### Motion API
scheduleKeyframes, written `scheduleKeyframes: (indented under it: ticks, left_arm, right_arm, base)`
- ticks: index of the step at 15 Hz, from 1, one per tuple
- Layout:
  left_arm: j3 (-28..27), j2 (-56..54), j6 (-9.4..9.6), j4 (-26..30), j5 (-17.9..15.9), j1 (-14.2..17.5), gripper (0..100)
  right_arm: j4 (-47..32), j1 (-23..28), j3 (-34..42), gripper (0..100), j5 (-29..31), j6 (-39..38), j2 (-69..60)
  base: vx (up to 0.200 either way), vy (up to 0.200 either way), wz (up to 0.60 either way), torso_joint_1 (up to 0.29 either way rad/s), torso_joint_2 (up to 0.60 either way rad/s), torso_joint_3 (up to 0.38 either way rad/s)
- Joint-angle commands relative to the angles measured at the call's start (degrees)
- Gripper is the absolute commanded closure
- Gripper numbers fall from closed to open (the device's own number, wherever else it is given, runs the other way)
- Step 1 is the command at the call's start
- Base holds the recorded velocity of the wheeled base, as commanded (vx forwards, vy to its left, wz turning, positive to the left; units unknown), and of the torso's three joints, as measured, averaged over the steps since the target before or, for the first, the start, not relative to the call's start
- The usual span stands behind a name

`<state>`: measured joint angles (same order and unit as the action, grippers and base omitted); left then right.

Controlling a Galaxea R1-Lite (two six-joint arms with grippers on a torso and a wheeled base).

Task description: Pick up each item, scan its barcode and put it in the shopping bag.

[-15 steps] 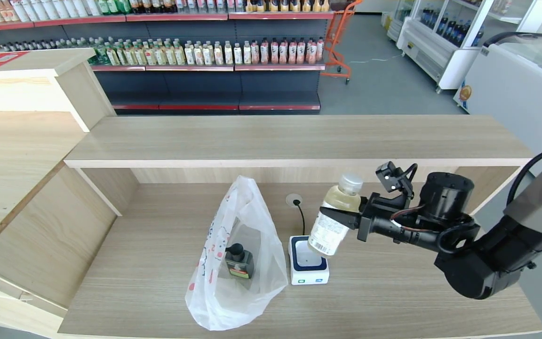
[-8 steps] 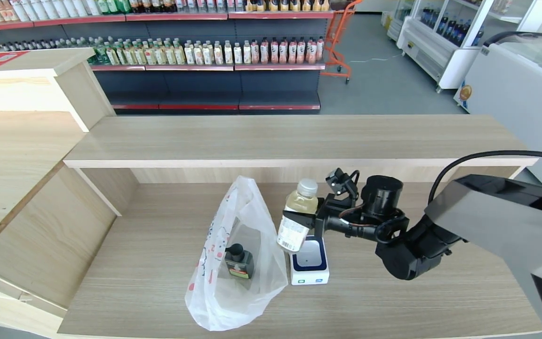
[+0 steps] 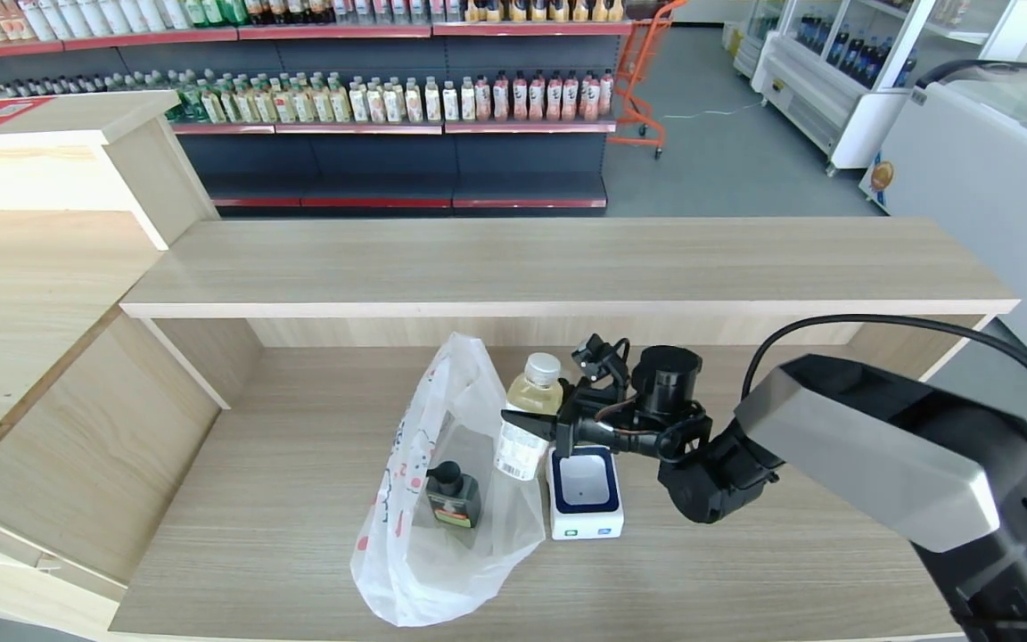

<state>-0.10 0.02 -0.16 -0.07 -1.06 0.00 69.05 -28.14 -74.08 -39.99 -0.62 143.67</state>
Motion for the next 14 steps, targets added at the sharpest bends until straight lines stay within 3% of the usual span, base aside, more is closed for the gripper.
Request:
scheduleKeyframes:
  ticks: [1, 9, 14]
  left_arm:
    - [0.01, -0.02, -0.02, -0.01, 0.01, 0.00, 0]
    - [0.01, -0.02, -0.02, -0.01, 0.01, 0.00, 0]
    - [0.01, -0.02, -0.02, -0.01, 0.01, 0.00, 0]
  right_arm:
    - [-0.58, -0.87, -4.58, 100, -0.09, 0.09, 4.34]
    - [-0.76, -2.36, -13.90, 100, -0.18, 2.38, 11.72]
    - [-4.98, -2.36, -18.99, 100, -0.09, 8.44, 15.42]
  base:
    - [0.000, 0.000, 0.00, 0.000, 0.00, 0.000]
    - [0.000, 0.000, 0.00, 0.000, 0.00, 0.000]
    - [0.000, 0.000, 0.00, 0.000, 0.00, 0.000]
